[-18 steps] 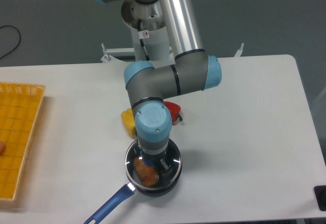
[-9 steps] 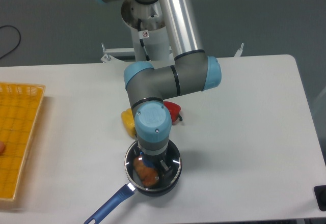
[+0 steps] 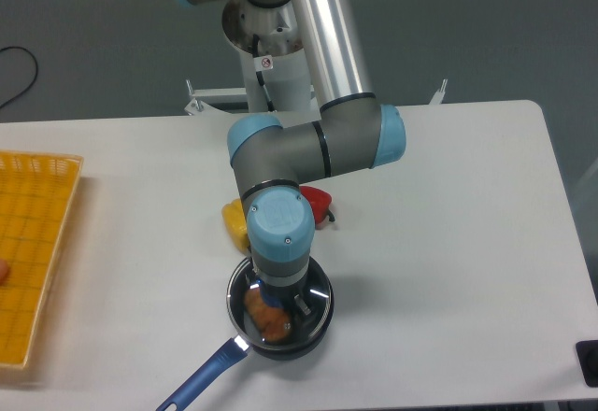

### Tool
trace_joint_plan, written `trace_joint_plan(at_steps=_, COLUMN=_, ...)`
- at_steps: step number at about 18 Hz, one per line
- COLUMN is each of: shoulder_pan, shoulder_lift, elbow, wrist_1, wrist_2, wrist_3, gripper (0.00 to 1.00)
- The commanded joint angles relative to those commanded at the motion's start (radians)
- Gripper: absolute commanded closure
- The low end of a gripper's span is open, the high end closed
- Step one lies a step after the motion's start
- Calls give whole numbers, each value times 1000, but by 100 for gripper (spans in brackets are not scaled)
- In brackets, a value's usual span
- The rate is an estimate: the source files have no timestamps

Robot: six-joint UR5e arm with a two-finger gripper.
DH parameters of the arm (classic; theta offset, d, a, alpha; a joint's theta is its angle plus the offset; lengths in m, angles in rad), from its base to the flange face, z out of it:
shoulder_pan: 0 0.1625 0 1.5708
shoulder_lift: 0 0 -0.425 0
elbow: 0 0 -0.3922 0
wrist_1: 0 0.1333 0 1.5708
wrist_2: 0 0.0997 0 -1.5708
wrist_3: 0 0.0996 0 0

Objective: Close the pot lid
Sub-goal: 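Hold the lid seated on the saucepan and open the gripper, then lift the gripper up away from the lid knob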

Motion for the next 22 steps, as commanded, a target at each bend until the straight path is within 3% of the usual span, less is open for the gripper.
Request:
trace_joint_plan(at_steps=4, shoulder_pan=0, shoulder_lift=3, elbow=-3, wrist_1=2, wrist_2=0, wrist_3=5, gripper=1)
trace_joint_plan(at_steps=11, shoulder_pan=-2, shoulder_lift=51, elbow=-34, wrist_1=-2, wrist_2=0, wrist_3=12, gripper=1)
trace_joint_plan(at_steps=17, shoulder_pan=6, shoulder_lift=152, elbow=-107, wrist_1=-6, wrist_2=2, wrist_3=53, gripper=0)
trace_joint_plan(at_steps=22, shoulder_pan=87, shoulder_lift=229, elbow=-175, wrist_1=-11, wrist_2=2, wrist_3=146, gripper=0)
